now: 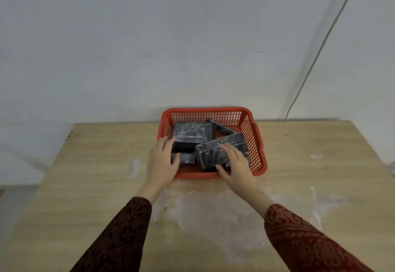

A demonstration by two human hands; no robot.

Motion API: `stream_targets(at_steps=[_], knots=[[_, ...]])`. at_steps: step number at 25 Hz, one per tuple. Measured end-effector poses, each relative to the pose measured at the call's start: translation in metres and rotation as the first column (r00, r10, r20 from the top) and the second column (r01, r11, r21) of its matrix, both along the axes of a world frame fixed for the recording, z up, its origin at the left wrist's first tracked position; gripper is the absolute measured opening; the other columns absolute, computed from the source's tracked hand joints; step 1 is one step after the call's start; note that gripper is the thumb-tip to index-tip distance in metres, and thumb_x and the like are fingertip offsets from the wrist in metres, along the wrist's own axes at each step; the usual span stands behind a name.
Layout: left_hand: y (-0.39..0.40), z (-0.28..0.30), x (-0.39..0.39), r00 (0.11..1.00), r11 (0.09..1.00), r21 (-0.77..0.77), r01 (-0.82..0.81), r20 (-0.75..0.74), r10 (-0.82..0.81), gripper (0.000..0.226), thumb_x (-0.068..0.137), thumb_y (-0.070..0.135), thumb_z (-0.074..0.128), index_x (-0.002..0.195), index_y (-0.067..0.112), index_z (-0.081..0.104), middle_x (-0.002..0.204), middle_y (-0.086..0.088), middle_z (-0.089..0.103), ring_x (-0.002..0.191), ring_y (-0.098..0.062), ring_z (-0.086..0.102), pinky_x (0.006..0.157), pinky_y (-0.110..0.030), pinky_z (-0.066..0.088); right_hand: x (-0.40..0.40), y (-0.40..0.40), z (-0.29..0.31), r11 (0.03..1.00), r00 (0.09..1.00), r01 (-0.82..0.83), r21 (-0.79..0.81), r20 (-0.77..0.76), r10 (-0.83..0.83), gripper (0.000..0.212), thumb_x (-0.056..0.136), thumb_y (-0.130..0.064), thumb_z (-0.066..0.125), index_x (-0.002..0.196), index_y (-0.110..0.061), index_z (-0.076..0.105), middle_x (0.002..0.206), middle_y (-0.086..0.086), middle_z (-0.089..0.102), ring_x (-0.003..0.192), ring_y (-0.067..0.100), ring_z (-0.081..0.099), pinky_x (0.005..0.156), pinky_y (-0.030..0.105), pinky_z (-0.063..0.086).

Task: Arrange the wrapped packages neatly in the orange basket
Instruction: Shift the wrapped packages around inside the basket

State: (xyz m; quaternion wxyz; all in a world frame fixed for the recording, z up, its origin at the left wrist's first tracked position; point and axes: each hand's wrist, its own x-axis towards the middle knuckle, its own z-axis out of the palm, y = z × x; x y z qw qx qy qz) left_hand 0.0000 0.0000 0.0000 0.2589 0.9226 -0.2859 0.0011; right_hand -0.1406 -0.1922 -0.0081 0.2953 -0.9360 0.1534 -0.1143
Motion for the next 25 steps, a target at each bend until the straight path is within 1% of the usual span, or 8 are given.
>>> stream_targets(at_steps=[2, 8, 10, 15, 17, 19, 22, 25], knots=[[0.001, -0.012, -0.006, 0.999, 0.999, -0.041, -0.035, -0.02, 0.034, 0.047, 0.093, 0.025, 0.054, 0.138, 0.013, 0.047, 0.147, -0.014, 0.042, 0.14, -0.029, 0.032, 0.115, -0.043, 0.027, -0.005, 0.002, -0.013, 0.994, 0.998, 0.045, -0.099, 0.051, -0.041, 0.043, 0.089, -0.027, 0.057, 0.13, -0.016, 0.05, 0.13, 0.001, 0.054, 0.121, 0.018, 0.05, 0.101, 0.037, 0.042], [0.005, -0.044, -0.027, 0.992, 1.0, -0.007, -0.028, 0.125, 0.029, 0.043, 0.095, 0.034, 0.036, 0.126, 0.012, 0.058, 0.137, -0.011, 0.054, 0.132, -0.026, 0.045, 0.115, -0.048, 0.026, -0.021, 0.007, -0.032, 0.963, 0.995, 0.063, -0.262, 0.089, -0.041, 0.027, 0.094, -0.028, 0.041, 0.097, -0.017, 0.065, 0.091, -0.005, 0.066, 0.088, 0.016, 0.06, 0.084, 0.027, 0.033], [0.005, -0.048, -0.028, 0.99, 0.998, -0.022, -0.054, 0.127, 0.056, 0.042, 0.095, 0.034, 0.038, 0.123, 0.012, 0.059, 0.137, -0.013, 0.053, 0.132, -0.028, 0.044, 0.115, -0.047, 0.026, -0.02, 0.007, -0.035, 0.961, 0.997, 0.042, -0.272, 0.074, -0.022, 0.026, 0.094, -0.027, 0.041, 0.095, -0.017, 0.065, 0.087, -0.006, 0.065, 0.084, 0.016, 0.059, 0.081, 0.028, 0.033], [0.004, -0.049, -0.035, 0.982, 0.976, -0.108, -0.187, -0.009, 0.187, 0.051, 0.094, 0.039, 0.04, 0.14, 0.016, 0.04, 0.158, -0.014, 0.018, 0.148, -0.027, 0.01, 0.118, -0.042, 0.015, -0.01, 0.012, -0.027, 0.971, 0.993, 0.075, -0.228, 0.104, -0.052, 0.023, 0.092, -0.025, 0.043, 0.094, -0.017, 0.065, 0.087, -0.006, 0.064, 0.083, 0.015, 0.058, 0.08, 0.025, 0.031], [0.005, -0.048, -0.035, 0.965, 0.949, -0.188, -0.254, -0.11, 0.237, 0.057, 0.094, 0.038, 0.041, 0.146, 0.015, 0.03, 0.159, -0.012, 0.014, 0.148, -0.023, 0.009, 0.119, -0.042, 0.017, 0.011, 0.019, -0.012, 0.977, 0.986, -0.014, -0.214, 0.16, 0.049, 0.017, 0.09, -0.021, 0.048, 0.094, -0.015, 0.064, 0.088, -0.003, 0.063, 0.086, 0.016, 0.057, 0.082, 0.026, 0.032], [0.008, -0.05, -0.035, 0.952, 0.927, -0.24, -0.288, -0.177, 0.25, 0.061, 0.097, 0.034, 0.042, 0.15, 0.014, 0.02, 0.16, -0.008, 0.014, 0.146, -0.014, 0.011, 0.119, -0.039, 0.02, 0.049, 0.031, 0.0, 0.928, 0.966, -0.143, -0.345, 0.155, 0.206, 0.012, 0.087, -0.018, 0.055, 0.094, -0.014, 0.064, 0.091, 0.001, 0.064, 0.089, 0.02, 0.057, 0.085, 0.032, 0.037], [0.012, -0.055, -0.035, 0.957, 0.915, -0.303, -0.267, -0.193, 0.215, 0.062, 0.098, 0.035, 0.037, 0.152, 0.015, 0.013, 0.161, -0.005, 0.013, 0.146, -0.01, 0.013, 0.117, -0.031, 0.021, 0.111, 0.055, 0.009, 0.761, 0.929, -0.364, -0.537, -0.145, 0.342, 0.023, 0.082, -0.018, 0.063, 0.104, -0.012, 0.062, 0.099, 0.007, 0.066, 0.096, 0.027, 0.061, 0.087, 0.039, 0.041], [0.012, -0.056, -0.034, 0.954, 0.892, -0.363, -0.271, -0.227, 0.198, 0.06, 0.098, 0.034, 0.034, 0.152, 0.015, 0.014, 0.16, -0.004, 0.014, 0.145, -0.006, 0.014, 0.114, -0.019, 0.02, 0.149, 0.073, 0.006, 0.624, 0.767, -0.582, -0.521, -0.606, 0.211, 0.034, 0.094, -0.022, 0.048, 0.127, -0.012, 0.048, 0.125, 0.01, 0.058, 0.117, 0.03, 0.052, 0.101, 0.038, 0.031]])
